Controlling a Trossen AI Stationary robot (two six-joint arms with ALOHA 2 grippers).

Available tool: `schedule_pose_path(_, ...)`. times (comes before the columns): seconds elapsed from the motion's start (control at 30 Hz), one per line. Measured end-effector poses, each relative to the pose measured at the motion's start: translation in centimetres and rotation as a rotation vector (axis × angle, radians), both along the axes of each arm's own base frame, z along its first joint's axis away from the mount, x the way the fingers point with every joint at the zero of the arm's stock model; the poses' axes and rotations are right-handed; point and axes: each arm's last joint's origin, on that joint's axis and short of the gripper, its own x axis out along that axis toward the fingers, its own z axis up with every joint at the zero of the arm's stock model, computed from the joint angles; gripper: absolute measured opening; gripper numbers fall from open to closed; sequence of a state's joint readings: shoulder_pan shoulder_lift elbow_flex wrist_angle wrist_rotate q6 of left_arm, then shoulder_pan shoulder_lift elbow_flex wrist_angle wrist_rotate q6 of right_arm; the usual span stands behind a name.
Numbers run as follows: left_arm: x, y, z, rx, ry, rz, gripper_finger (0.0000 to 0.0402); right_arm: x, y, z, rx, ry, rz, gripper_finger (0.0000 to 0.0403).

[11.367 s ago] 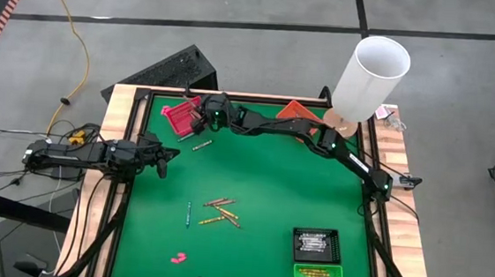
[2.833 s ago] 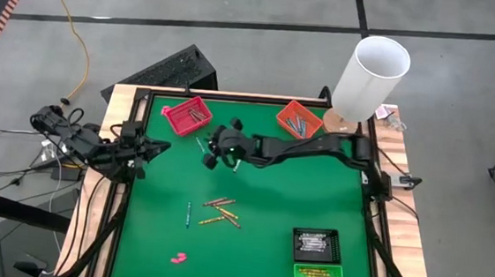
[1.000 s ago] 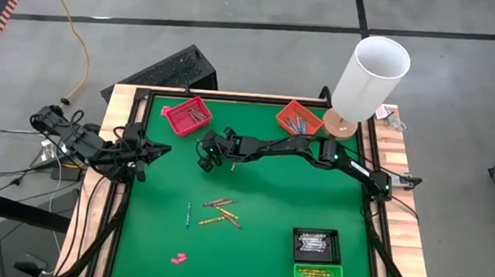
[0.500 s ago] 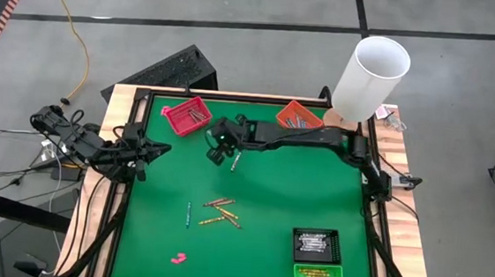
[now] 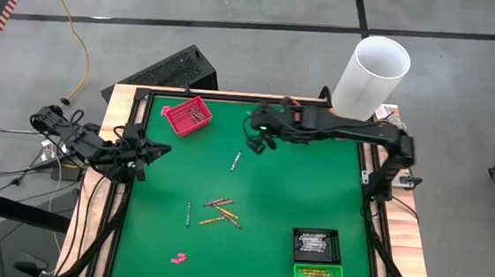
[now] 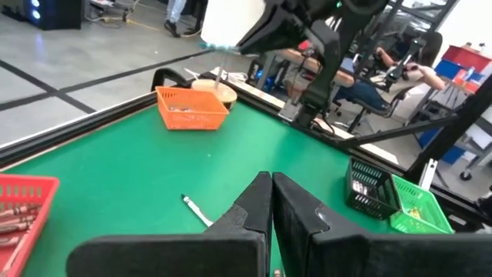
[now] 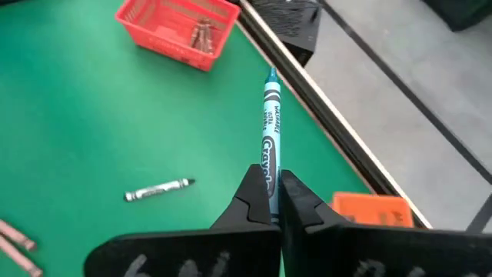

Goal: Sort crayons
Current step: Put the blue crayon into the orange bin

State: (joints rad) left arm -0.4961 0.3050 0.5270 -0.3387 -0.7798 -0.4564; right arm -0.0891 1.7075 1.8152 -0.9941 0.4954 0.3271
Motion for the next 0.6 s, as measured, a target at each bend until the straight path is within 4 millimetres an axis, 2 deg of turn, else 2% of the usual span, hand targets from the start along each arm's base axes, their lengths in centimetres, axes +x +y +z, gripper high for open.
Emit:
schedule_pose_path(0.2,0.0,-0.1,0.0,0.001,0.004,-0.027,0.0,-5.3,0.8,-0.4,0.003,-0.043,-0.093,0.0003)
schedule_pose_path(0.47,0.0,-0.1,-0.1,-0.029,0.002,-0.047,0.0,-10.1,0.9,-4.1,0.012,-0.155,-0.255,0.0003)
schedule_pose_path(0.6,0.0,-0.1,-0.1,-0.028,0.002,-0.041,0.0,-11.6,0.9,-6.7,0.002,-0.182,-0.307,0.0003)
